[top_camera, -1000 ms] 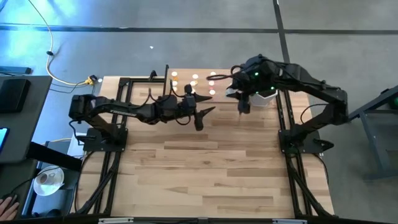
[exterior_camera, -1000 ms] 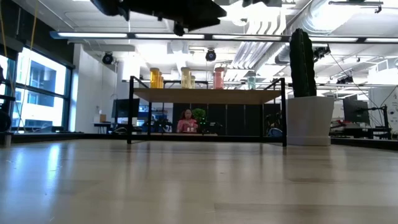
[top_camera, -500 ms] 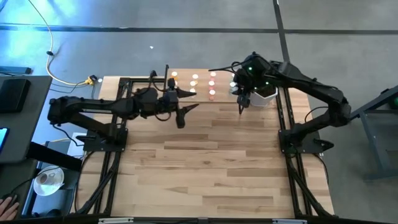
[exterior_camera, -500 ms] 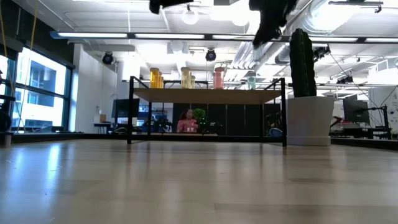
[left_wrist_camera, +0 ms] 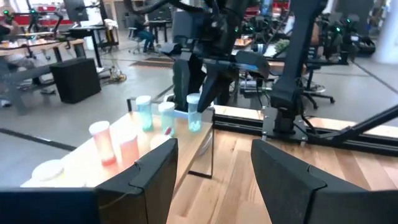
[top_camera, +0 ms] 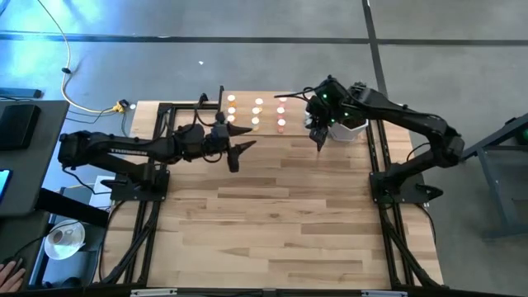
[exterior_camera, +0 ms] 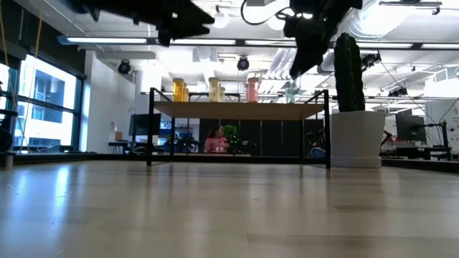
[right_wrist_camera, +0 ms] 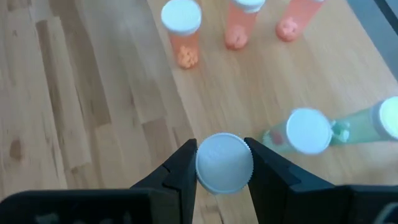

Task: Pick and place medicine bottles onto shelf by color
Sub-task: Put the blue pill bottle on the shelf aligned with the other blue pill bottles, then return to Home Position

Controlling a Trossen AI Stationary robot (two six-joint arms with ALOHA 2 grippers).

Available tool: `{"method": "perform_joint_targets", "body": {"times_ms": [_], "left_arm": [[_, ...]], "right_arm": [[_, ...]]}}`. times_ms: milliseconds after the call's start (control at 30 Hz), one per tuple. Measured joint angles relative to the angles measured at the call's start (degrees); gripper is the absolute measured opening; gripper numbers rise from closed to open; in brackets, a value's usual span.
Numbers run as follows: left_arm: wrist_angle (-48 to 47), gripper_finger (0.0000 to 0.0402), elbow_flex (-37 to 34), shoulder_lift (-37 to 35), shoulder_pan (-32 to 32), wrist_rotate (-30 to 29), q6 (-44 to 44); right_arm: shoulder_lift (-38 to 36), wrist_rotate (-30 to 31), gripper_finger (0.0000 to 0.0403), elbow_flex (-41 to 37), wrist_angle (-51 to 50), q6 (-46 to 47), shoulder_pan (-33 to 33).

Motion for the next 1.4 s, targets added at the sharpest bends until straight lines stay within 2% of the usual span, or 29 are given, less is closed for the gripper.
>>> {"method": "perform_joint_targets", "body": {"times_ms": [267,533,933,1400], "left_arm": [[3.5,0.0195,-4.0,0.0,0.3,0.0,-3.0],[3.5,0.0195,-4.0,0.0,0.2,1.1,-3.6],[3.6,0.0195,-4.0,0.0,0.2,1.6,-3.7],[3.6,0.0195,-4.0,0.0,0.2,1.7,-3.6]], "right_arm": [[2.4,0.5,0.0103,0.0,0.7,1.0,-0.1],[3.6,3.4,0.0103,0.1,-0.1,1.4,-0.2],[3.5,3.8,0.0105,0.1,-0.9,1.4,-0.4],[3.6,5.5,0.0162,0.1,-1.2,1.4,-0.4]]}}
